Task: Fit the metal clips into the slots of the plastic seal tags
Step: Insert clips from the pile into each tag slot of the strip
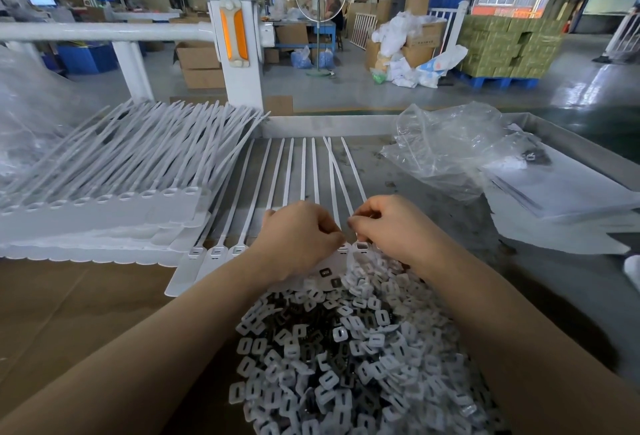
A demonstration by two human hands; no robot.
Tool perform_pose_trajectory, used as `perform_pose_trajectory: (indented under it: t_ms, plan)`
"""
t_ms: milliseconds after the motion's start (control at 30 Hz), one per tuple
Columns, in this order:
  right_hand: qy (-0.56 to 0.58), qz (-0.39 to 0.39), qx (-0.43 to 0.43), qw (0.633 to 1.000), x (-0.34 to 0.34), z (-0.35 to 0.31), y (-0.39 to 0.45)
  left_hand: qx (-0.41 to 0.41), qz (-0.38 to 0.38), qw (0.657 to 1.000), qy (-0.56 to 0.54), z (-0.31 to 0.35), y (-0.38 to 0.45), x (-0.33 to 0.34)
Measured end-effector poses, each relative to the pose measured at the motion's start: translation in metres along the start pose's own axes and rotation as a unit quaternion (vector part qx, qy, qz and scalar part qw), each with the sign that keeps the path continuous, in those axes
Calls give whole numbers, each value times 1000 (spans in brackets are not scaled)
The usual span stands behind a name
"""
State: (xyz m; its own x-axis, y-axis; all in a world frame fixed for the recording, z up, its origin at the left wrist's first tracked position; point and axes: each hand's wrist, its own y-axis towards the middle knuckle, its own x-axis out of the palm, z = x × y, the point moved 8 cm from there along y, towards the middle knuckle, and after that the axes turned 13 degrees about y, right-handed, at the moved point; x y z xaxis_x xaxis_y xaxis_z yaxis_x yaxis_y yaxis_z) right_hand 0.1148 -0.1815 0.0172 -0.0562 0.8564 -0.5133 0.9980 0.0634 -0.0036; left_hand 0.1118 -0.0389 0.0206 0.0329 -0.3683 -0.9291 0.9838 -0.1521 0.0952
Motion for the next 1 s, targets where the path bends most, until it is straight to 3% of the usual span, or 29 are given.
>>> perform_pose_trajectory:
  t_ms: [300,567,667,833,1000]
  plan:
    - [-1,-7,5,1000,1,-2,-4,-90,-31,995,-22,-20,-2,10]
    - [-7,-19,-2,1000,3,-8,-8,-92,-50,994,-30,-20,-2,12]
    - [1,-58,-17,998,6,-15,-13,-83,-77,990,-81,-23,-1,11]
    - [-30,-174,-39,984,15,-24,-22,-78,-36,990,-112,-30,0,4]
    - [-50,-201,-36,978,6,-22,-24,-74,-33,989,-125,-32,0,4]
